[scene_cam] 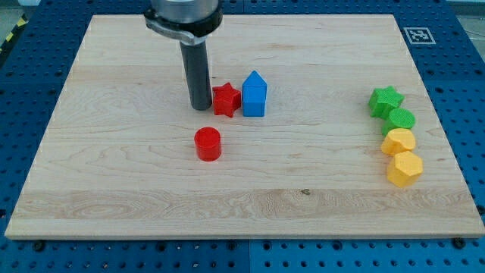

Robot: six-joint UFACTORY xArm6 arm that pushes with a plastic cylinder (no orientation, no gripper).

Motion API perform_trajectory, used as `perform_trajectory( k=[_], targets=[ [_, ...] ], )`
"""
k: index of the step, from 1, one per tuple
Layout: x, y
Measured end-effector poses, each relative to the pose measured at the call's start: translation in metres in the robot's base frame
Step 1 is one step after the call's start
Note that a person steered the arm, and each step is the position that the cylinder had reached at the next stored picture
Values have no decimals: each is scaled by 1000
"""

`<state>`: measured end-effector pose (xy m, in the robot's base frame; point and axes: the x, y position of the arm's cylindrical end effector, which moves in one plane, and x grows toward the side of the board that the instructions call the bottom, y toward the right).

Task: Move the red star to the left of the blue triangle

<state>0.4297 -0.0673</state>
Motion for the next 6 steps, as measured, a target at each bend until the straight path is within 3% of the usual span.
perform_trajectory(
  k=[4,5,6],
  targets=[
    [19,65],
    [-1,97],
    [-34,75]
  ],
)
